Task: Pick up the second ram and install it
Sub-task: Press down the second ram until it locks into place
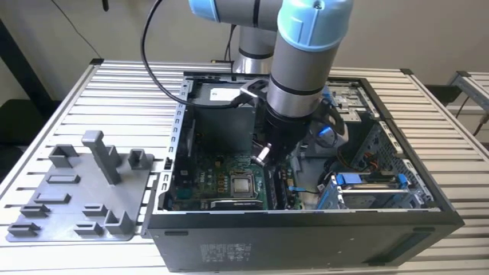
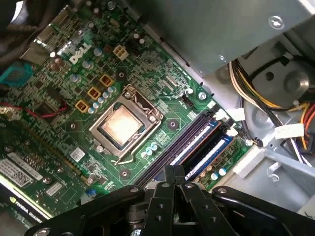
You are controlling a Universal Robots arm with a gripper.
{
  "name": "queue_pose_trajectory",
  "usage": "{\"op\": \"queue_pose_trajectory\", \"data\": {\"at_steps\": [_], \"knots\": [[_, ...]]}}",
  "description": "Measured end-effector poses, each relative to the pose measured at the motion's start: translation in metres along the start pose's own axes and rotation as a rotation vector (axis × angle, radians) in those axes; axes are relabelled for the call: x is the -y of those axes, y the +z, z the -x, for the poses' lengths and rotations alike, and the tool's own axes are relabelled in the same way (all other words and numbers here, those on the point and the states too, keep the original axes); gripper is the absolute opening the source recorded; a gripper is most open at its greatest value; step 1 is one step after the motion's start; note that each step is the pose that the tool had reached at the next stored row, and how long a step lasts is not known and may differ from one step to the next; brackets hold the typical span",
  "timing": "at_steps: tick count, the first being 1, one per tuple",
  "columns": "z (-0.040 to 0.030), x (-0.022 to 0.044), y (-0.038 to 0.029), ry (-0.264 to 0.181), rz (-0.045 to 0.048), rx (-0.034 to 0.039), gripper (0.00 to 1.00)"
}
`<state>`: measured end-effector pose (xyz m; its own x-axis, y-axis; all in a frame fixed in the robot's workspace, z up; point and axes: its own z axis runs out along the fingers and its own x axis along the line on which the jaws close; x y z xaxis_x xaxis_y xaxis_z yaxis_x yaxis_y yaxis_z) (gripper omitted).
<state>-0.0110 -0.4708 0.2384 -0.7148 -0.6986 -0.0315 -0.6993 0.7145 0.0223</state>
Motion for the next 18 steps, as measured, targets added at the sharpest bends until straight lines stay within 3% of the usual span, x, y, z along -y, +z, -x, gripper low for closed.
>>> {"op": "queue_pose_trajectory", "data": {"at_steps": [18], "knots": [[0.0000, 0.0000, 0.0008, -0.326, 0.0077, -0.0048, 0.11]]}}
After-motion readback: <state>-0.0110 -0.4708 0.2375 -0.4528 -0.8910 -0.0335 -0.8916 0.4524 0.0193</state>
